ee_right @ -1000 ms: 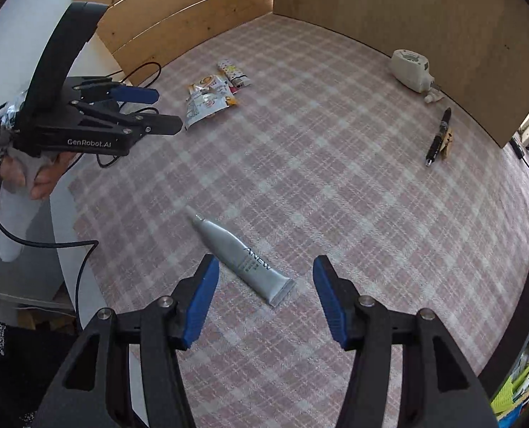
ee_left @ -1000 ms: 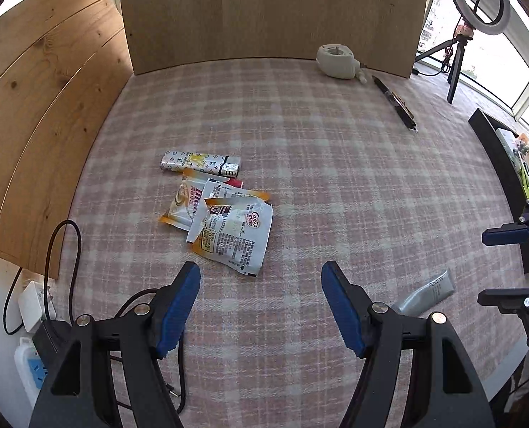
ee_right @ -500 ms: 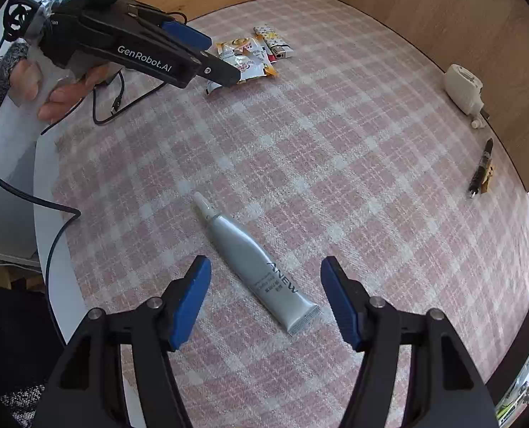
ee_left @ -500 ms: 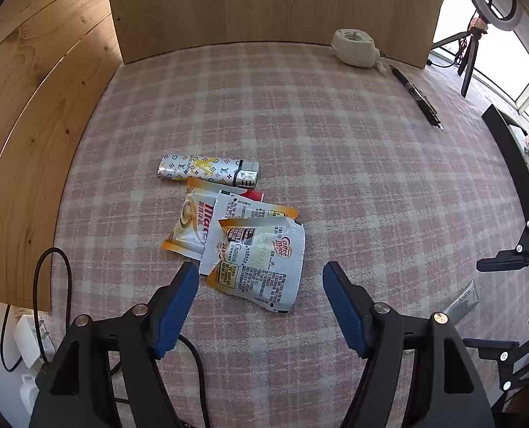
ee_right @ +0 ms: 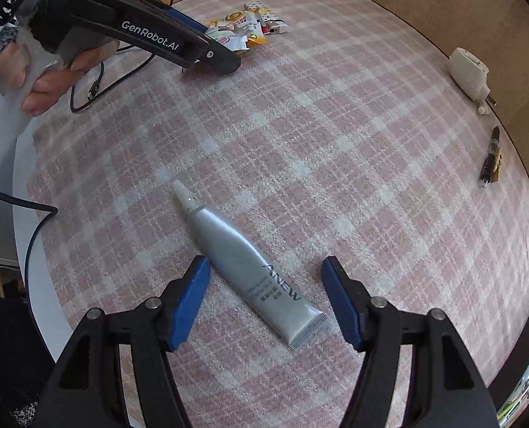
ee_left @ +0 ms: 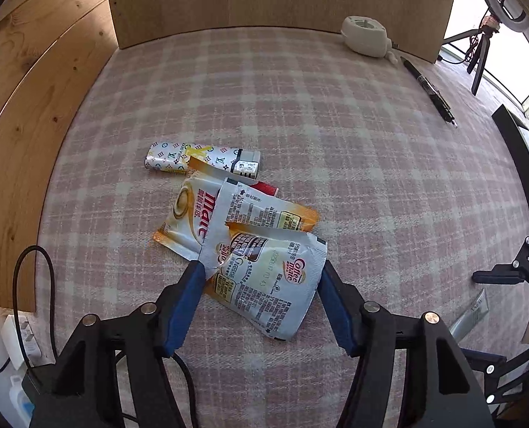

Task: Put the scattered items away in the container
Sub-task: 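Move the right gripper to the silver tube while the left approaches the coffee sachets, then grasp the silver tube with the right gripper while the left grasps a coffee sachet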

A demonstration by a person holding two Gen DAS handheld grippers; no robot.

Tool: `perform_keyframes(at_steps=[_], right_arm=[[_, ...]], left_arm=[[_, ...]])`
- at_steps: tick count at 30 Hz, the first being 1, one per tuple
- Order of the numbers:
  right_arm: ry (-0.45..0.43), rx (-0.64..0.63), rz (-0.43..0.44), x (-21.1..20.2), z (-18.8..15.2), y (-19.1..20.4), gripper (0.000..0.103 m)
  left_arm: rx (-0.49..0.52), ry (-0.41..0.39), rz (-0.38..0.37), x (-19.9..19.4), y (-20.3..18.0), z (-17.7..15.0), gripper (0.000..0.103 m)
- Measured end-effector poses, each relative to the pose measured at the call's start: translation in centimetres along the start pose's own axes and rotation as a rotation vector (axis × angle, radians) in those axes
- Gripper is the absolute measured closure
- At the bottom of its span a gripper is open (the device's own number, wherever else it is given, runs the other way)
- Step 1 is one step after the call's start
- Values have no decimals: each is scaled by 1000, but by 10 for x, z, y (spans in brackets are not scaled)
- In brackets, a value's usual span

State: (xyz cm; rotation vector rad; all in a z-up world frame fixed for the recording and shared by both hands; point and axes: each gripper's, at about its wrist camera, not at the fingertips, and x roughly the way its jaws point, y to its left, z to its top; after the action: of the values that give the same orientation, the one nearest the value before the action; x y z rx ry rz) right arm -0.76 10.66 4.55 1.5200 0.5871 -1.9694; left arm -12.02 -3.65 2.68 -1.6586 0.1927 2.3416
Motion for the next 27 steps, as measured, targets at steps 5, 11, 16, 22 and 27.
perform_keyframes(at_steps=[5, 11, 16, 22, 27], right_arm=[[-18, 20, 10, -14, -18, -12, 64], [-36, 99, 58, -20, -24, -33, 75], [-53, 164, 91, -26, -30, -49, 79], [-90, 233, 114, -41, -39, -66, 94], [-79, 266, 100, -43, -48, -81, 101]], left_arm=[[-11, 1, -9, -2, 2, -11, 45], [-45, -4, -24, -10, -9, -46, 51], [-78, -13, -38, -23, -24, -74, 56], [-143, -35, -96, -51, -55, -112, 59], [-157, -23, -86, -51, -71, -130, 64]])
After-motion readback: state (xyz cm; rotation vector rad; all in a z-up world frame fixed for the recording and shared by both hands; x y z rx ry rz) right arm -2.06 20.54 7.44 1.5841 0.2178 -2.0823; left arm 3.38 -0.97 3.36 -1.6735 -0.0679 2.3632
